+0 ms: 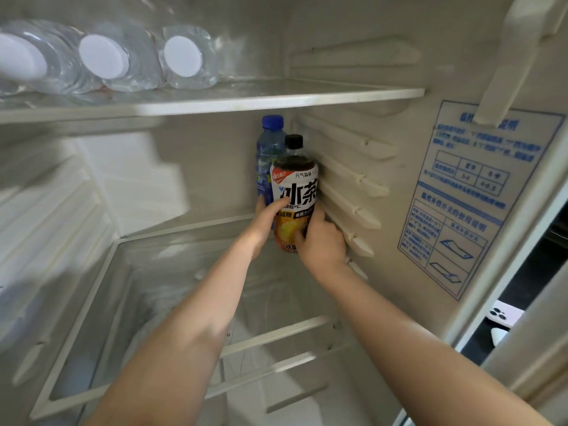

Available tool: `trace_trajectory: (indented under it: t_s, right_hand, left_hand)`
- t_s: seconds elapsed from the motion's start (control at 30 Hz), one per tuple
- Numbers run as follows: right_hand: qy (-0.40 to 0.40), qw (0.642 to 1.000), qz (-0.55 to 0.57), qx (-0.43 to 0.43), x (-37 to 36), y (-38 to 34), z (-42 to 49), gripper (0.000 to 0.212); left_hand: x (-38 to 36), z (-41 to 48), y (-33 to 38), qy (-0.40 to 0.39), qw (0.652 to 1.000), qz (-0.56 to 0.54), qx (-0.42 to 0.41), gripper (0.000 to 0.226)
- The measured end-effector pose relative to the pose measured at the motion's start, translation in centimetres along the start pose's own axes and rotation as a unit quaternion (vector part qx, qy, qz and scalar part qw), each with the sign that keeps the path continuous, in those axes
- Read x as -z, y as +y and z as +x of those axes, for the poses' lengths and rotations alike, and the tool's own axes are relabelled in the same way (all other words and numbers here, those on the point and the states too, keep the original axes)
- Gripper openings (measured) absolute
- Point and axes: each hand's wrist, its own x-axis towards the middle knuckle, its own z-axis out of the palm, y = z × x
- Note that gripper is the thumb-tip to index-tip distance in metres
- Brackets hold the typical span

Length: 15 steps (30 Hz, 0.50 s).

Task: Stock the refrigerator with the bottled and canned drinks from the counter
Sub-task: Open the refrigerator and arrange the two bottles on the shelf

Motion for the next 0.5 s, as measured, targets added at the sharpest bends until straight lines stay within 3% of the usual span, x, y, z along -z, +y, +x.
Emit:
trace_trajectory:
  t_s: [0.23,0.37,0.5]
  right_hand:
    - [-0.026,0.998,0.051,0.014,1.2,1.3,-3.8,0.05]
    - [-0.033,0.996,0.085,0.018,2.6,3.0,-7.3,0.055]
    - [-0.046,0.99,0.136,0.019,5.0,4.7,-11.8,0.047]
  left_hand:
    - [0.6,-4.5,-0.6,0.056,0.995,0.079,0.029,0.059]
    - [1.0,-8.4,-1.0,0.112,0.988,0.108,-0.022,0.025]
    - [0.7,-13.3,-2.2,0.167,0.98,0.09,-0.065,0.012]
